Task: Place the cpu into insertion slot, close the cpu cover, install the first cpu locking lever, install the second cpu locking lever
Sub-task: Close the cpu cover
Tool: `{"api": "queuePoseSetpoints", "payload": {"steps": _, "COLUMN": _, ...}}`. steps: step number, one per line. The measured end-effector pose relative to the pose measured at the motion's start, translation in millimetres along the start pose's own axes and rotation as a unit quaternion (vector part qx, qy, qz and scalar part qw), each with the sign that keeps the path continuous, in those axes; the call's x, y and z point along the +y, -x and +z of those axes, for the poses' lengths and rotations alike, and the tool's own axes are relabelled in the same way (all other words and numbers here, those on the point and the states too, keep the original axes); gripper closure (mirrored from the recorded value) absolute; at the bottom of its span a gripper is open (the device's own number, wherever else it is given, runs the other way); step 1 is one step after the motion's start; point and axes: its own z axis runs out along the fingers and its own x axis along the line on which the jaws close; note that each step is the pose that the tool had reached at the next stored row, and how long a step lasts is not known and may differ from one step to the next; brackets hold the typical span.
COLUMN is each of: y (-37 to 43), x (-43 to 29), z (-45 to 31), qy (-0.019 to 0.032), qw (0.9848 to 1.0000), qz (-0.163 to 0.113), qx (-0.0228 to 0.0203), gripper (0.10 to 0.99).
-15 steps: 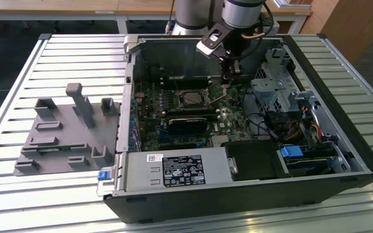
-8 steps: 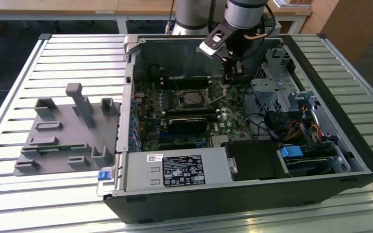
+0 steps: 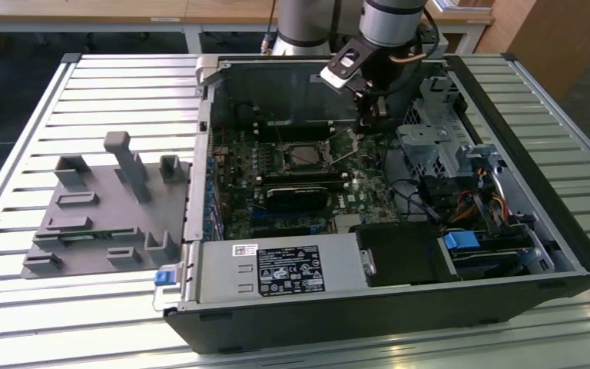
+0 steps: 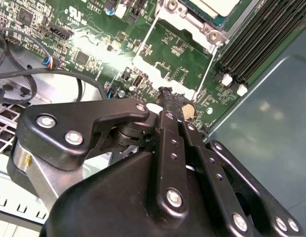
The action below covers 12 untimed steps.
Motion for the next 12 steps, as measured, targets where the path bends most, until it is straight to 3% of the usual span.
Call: {"api": "queuePoseSetpoints", "payload": {"steps": 12, "y": -1.1, "x": 10.0, "z": 3.8, "qy": -0.0004, "qw": 1.0, "qz": -0.002, "qx": 0.0001, "gripper": 0.965}}
